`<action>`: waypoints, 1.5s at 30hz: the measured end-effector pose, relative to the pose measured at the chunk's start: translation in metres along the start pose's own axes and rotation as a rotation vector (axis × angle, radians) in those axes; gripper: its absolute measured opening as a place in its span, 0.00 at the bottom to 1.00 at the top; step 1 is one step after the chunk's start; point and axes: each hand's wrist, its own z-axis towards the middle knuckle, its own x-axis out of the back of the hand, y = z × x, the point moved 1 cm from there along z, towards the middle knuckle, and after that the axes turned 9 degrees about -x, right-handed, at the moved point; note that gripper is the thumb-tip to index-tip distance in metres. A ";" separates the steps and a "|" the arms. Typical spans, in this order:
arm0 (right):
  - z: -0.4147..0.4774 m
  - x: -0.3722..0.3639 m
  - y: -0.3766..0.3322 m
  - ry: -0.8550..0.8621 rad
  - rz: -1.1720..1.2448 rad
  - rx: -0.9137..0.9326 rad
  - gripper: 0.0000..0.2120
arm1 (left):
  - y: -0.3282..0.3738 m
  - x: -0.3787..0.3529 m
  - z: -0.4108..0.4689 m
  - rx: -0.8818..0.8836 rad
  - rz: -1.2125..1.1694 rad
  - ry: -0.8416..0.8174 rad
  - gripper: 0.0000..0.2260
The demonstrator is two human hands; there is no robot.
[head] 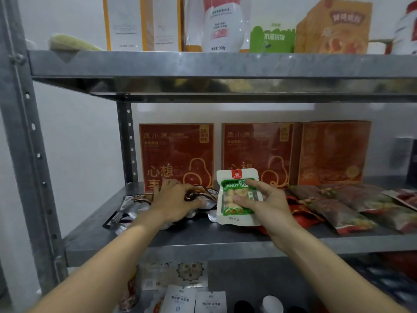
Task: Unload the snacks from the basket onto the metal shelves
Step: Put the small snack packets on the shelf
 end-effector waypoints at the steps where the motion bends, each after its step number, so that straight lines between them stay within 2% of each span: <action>1: -0.002 0.003 -0.001 0.001 0.004 0.007 0.28 | 0.003 0.001 -0.002 0.006 0.016 0.003 0.30; 4: -0.006 0.019 -0.003 0.032 -0.009 0.018 0.27 | 0.023 0.006 -0.006 -0.028 0.109 0.069 0.30; 8: -0.015 0.061 -0.009 0.083 -0.014 0.010 0.26 | 0.083 0.006 -0.002 -0.184 0.152 0.127 0.28; 15: -0.047 0.188 -0.029 0.154 -0.025 0.015 0.27 | 0.220 -0.027 0.009 -0.341 0.110 0.128 0.26; 25: -0.061 0.345 -0.042 0.208 -0.062 0.012 0.27 | 0.372 -0.091 0.021 -0.376 0.088 0.153 0.24; 34: -0.016 0.447 -0.051 0.304 -0.095 -0.039 0.25 | 0.434 -0.130 0.091 -0.384 0.074 0.131 0.24; 39: 0.043 0.486 -0.051 0.375 -0.204 -0.083 0.24 | 0.450 -0.153 0.144 -0.434 0.103 0.142 0.24; 45: 0.101 0.516 -0.051 0.360 -0.417 -0.156 0.24 | 0.460 -0.172 0.189 -0.457 0.146 0.081 0.25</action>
